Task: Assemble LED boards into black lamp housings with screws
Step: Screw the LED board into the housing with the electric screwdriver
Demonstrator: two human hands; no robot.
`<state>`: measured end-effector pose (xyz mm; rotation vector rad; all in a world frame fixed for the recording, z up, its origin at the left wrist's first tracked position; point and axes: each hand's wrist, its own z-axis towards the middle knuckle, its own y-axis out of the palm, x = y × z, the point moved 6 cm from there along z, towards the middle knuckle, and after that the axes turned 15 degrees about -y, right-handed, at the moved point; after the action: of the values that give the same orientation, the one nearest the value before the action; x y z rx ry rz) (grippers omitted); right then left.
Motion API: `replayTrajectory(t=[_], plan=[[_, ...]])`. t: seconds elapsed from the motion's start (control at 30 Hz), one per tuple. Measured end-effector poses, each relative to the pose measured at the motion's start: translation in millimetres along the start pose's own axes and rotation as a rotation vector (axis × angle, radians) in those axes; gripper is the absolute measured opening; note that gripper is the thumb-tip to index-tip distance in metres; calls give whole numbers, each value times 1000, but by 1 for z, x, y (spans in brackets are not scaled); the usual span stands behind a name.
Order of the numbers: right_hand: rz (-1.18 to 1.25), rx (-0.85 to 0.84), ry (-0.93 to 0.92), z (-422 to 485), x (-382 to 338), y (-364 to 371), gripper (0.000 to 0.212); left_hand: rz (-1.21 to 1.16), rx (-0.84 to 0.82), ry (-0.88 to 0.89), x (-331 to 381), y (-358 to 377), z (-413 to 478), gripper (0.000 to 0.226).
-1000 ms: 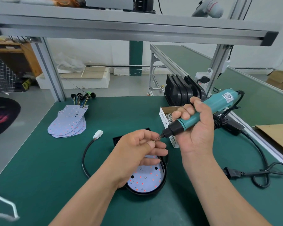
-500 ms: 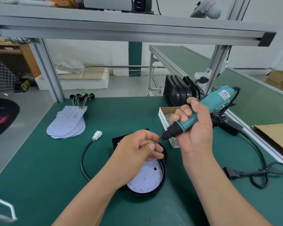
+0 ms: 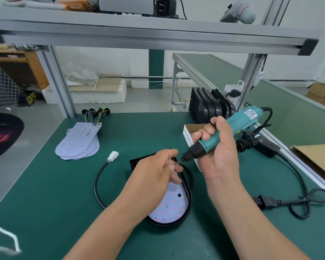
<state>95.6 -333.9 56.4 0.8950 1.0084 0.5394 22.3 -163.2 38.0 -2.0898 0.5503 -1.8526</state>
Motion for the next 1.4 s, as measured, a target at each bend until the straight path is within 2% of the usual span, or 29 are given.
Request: replayTrajectory(t=[0.23, 0.37, 0.47, 0.53, 0.57, 0.63, 0.73, 0.9, 1.4], plan=[[18, 42, -4, 2, 2, -6, 13, -16, -41, -27, -1, 1, 2, 39], [40, 69, -10, 3, 2, -8, 11, -76, -8, -20, -1, -4, 3, 48], [52, 84, -15, 5, 0, -10, 11, -8, 210, 25, -2, -26, 10, 49], [45, 91, -23, 7, -1, -12, 11, 237, 412, 48, -4, -42, 15, 41], [43, 91, -26, 7, -2, -12, 10, 386, 448, 24, -7, -45, 18, 40], [34, 85, -33, 9, -1, -13, 11, 577, 383, -97, -17, -41, 24, 45], [-2, 56, -42, 10, 0, -13, 13, 541, 268, -229, -29, -33, 28, 47], [-101, 2, -78, 13, 1, -14, 15, 359, 206, -246, -31, -36, 33, 15], [-313, -217, -134, 9, 12, 0, 9, 362, 194, -243, -28, -35, 37, 10]])
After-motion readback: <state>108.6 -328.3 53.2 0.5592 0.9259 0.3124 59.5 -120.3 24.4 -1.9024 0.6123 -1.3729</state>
